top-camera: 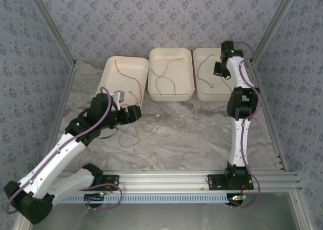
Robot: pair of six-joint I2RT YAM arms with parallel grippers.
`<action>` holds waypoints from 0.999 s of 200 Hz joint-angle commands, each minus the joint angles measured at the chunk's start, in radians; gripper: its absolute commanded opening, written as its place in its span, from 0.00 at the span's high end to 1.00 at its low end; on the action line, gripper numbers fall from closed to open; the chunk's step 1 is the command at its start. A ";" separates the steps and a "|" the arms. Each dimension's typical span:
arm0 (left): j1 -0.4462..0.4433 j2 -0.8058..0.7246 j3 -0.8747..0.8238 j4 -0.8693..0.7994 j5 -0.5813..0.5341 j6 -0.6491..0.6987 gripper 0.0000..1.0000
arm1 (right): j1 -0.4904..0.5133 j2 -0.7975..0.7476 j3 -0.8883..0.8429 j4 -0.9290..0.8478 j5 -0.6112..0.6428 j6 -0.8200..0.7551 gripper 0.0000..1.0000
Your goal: Untangle the cables
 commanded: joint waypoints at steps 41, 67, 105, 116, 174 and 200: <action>0.038 0.077 -0.062 -0.156 0.034 -0.051 0.31 | 0.040 -0.130 0.087 -0.056 0.010 0.053 0.47; 0.056 0.168 -0.079 -0.192 0.032 -0.063 0.42 | 0.084 -0.325 -0.079 0.027 0.034 0.101 0.53; 0.082 0.258 -0.072 -0.302 -0.036 -0.047 0.54 | 0.332 -0.632 -0.519 0.267 -0.032 0.015 0.55; 0.087 0.255 -0.085 -0.328 -0.048 -0.051 0.54 | 0.420 -0.681 -0.629 0.304 -0.092 -0.019 0.54; 0.135 0.116 -0.284 -0.365 -0.020 -0.229 0.42 | 0.785 -0.632 -0.820 0.200 -0.017 -0.103 0.48; 0.137 0.070 -0.371 -0.261 0.039 -0.335 0.39 | 0.802 -0.548 -0.793 0.175 0.012 -0.140 0.44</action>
